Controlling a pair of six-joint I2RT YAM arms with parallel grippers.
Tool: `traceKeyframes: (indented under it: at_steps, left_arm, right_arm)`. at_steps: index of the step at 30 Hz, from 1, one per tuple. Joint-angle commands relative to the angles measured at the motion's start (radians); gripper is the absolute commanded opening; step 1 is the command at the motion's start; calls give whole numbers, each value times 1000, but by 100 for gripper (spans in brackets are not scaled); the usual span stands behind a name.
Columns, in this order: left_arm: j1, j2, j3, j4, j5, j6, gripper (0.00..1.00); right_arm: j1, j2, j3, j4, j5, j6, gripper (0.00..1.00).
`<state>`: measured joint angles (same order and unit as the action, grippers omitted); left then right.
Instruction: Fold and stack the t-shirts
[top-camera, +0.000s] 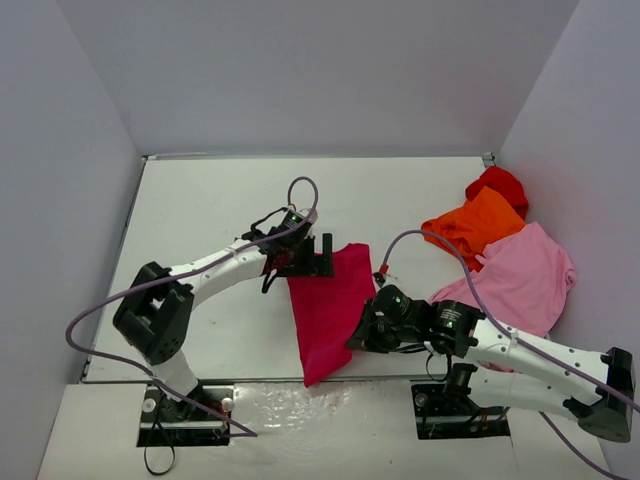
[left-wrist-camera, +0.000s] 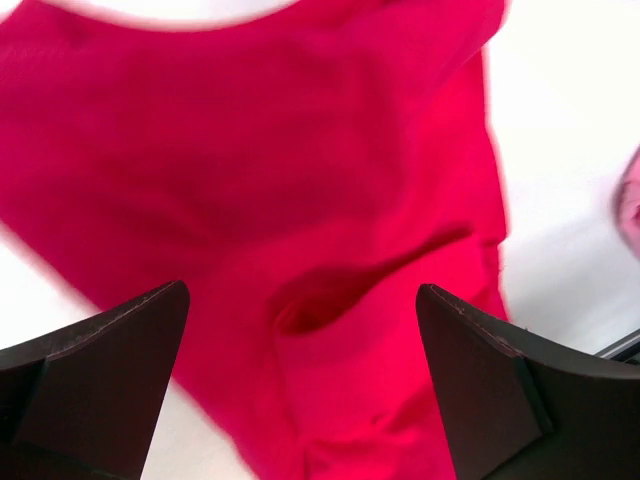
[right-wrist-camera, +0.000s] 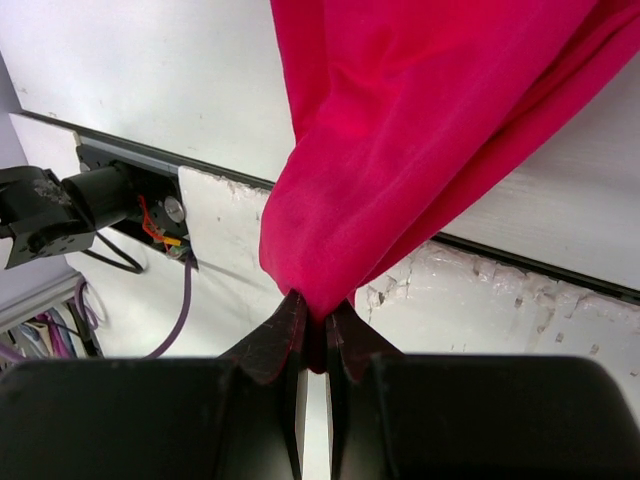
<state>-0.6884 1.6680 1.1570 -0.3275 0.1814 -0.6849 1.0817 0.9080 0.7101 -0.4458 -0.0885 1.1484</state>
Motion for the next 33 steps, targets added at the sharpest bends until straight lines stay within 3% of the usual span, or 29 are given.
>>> traceKeyframes:
  at_steps: [1,3,4,5,6,7,16,23,30,33]
  left_arm:
    - [-6,44,138,53,53,61,97]
    - [-4,81,189,29,62,80,90]
    - [-2,99,208,18,68,81,77]
    - [0,116,224,10,75,79,59]
    - [0,124,226,7,86,71,24]
    - [0,129,223,9,92,61,3]
    - [6,142,63,166,170,-40,0]
    - [7,170,4,197,158,-54,0]
    - [17,63,-10,139,57,-20,0]
    - [15,-41,39,20,24,9,0]
  right_arm:
    - [5,28,9,18,46,5,0]
    - [5,37,11,18,48,2,0]
    - [4,41,12,18,49,-1,0]
    - [3,45,13,18,50,-5,0]
    - [2,51,13,18,48,-8,0]
    - [1,54,14,18,47,-11,0]
    - [-27,57,12,17,36,-34,0]
    - [-64,67,40,18,24,-68,0]
    - [-80,83,38,18,7,-81,0]
    - [-89,79,27,18,2,-83,0]
